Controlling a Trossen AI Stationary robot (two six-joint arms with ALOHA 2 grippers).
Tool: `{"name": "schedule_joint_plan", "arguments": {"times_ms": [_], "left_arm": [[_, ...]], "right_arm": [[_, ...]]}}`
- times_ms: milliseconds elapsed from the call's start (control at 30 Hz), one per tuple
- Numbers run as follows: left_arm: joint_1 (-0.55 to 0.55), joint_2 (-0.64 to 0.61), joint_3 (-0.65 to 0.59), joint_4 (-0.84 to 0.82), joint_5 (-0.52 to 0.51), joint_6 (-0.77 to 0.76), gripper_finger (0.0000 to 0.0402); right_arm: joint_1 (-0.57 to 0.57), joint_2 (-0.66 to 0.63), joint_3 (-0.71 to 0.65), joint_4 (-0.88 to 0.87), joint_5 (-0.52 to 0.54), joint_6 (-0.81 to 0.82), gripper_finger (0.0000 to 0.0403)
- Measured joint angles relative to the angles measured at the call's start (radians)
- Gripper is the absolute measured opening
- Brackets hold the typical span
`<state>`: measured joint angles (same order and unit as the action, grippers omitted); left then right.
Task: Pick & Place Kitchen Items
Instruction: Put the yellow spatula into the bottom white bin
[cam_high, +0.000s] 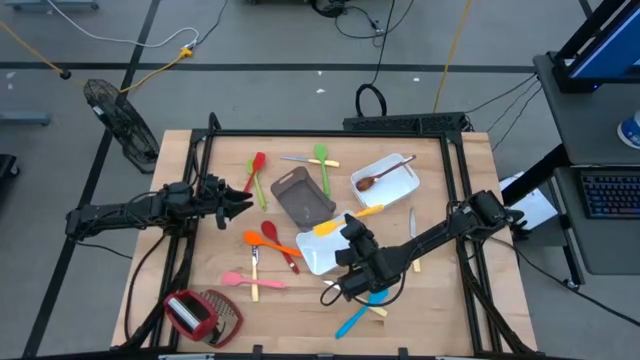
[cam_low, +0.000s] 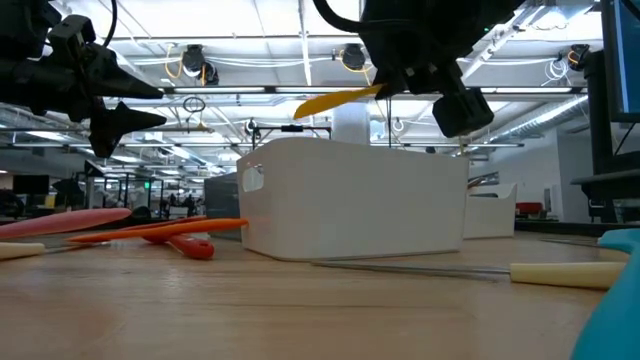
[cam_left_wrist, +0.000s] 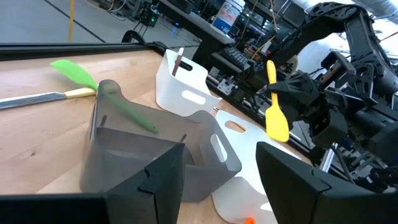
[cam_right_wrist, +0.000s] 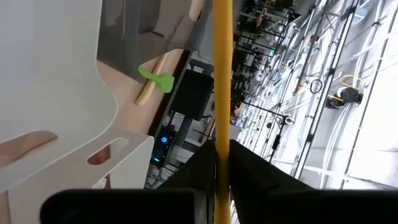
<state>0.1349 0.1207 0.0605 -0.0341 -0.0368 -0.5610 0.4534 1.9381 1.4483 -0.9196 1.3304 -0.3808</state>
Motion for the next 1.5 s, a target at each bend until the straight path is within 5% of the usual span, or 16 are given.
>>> {"name": "schedule_joint_plan", "arguments": {"times_ms": [133, 333, 1500], "left_arm": [[0.000, 0.000, 0.000, 0.000, 0.000, 0.000, 0.0202], [0.000, 0.000, 0.000, 0.000, -0.003, -0.002, 0.0202], [0.000, 0.000, 0.000, 0.000, -0.018, 0.006, 0.0202]], "right_arm": [[-0.002, 0.000, 0.000, -0.005, -0.015, -0.072, 0.0024], [-0.003, -0.013, -0.001, -0.029, -0.208, -0.056, 0.0034], [0.009, -0.035, -0.001, -0.051, -0.261, -0.097, 0.0163]]}}
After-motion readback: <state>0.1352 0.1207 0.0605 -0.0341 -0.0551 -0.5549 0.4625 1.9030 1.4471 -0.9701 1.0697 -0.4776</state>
